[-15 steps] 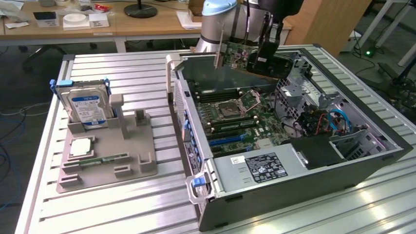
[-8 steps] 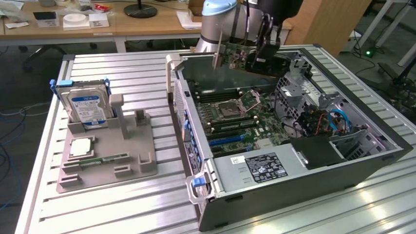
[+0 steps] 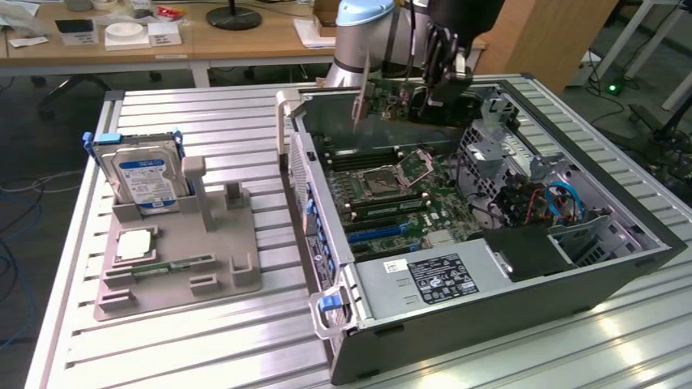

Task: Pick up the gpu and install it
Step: 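Insert the gpu into the slot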

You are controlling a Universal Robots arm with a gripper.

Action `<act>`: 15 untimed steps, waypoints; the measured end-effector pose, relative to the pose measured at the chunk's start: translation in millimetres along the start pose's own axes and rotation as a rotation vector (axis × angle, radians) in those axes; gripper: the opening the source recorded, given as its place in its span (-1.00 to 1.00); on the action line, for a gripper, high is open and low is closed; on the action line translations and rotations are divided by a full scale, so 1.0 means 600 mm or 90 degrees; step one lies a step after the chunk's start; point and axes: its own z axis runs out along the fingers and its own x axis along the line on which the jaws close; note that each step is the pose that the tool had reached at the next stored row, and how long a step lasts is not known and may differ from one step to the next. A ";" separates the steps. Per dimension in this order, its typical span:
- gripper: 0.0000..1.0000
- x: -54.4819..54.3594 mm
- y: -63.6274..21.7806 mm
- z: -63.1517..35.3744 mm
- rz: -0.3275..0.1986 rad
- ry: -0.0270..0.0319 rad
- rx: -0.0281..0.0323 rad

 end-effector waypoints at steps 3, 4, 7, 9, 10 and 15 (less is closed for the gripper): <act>-0.44 0.000 0.000 0.002 -0.030 -0.0008 0.0012; -0.44 0.000 0.000 0.003 -0.039 -0.0010 0.0019; -0.44 0.001 0.000 0.005 -0.068 -0.0017 0.0032; -0.44 0.001 0.000 0.005 -0.075 -0.0015 0.0047; -0.44 0.001 0.000 0.005 -0.075 -0.0016 0.0047; -0.44 0.001 0.000 0.006 -0.089 -0.0015 0.0036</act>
